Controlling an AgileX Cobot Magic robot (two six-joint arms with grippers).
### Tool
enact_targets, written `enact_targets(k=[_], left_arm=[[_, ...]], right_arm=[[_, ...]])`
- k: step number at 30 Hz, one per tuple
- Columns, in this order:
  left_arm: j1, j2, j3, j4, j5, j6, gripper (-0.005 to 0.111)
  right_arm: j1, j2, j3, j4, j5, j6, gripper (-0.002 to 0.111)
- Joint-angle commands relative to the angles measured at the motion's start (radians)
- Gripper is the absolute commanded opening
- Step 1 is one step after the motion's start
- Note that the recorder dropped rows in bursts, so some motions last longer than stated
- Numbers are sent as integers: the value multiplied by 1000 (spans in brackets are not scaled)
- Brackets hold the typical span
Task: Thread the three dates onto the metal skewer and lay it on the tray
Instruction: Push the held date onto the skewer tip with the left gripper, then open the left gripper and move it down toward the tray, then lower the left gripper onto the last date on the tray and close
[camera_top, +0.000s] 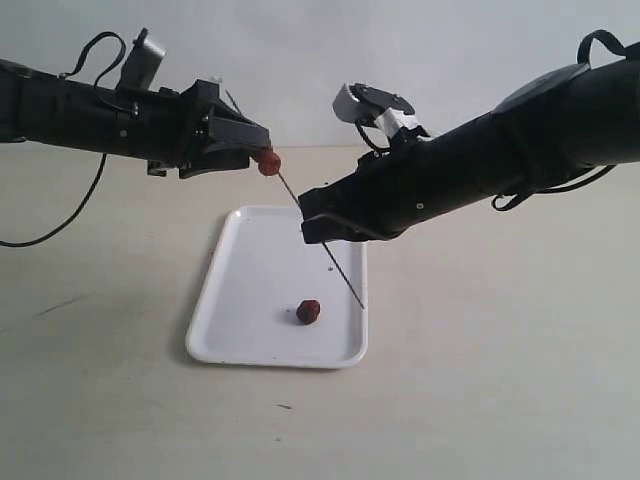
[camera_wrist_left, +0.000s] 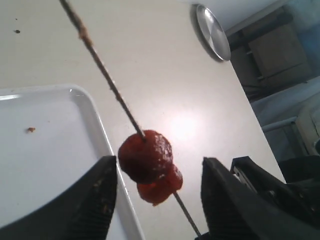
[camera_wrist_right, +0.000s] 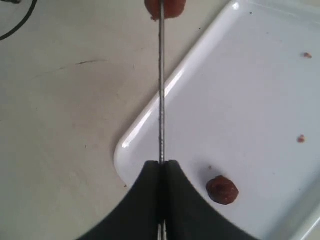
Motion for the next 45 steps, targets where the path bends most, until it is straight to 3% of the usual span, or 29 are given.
enact_targets(k=[1,4,10,15,19,21,24,25,30,35,41,45], left_arm=[[-4,-12,0,-2,-2,11,52],[3,-12,0,25,0,52,52],[3,-12,0,277,34,93,52],[-12,-12,0,318,138,162,52],[-127,-12,0,432,104,293,52],[-228,-12,0,593,-23,286,51],[-288,-12,0,665,-156,95,51],[-304,-12,0,670,-209,-39,51],[-337,6,0,768,-229,-284,51],[-404,34,0,1003,-315,-561,51],[-474,41,0,1201,-357,-782,51],[-482,43,0,1227,-362,-840,51]], right_arm=[[-4,-2,-8,-3,-4,-15,0],[-4,-4,-8,-22,-9,-15,0],[-5,-5,-8,-52,-120,14,0],[-9,-21,-8,-160,-140,84,0],[-52,-91,-8,-441,-143,318,0],[-86,-137,-8,-617,-129,463,0],[-123,-158,-8,-651,-73,485,0],[-129,-160,-6,-658,-67,485,0],[-129,-160,-6,-664,-67,485,0],[-129,-160,-6,-664,-67,482,0],[-129,-160,-6,-664,-67,482,0],[-129,-160,-6,-664,-69,483,0]])
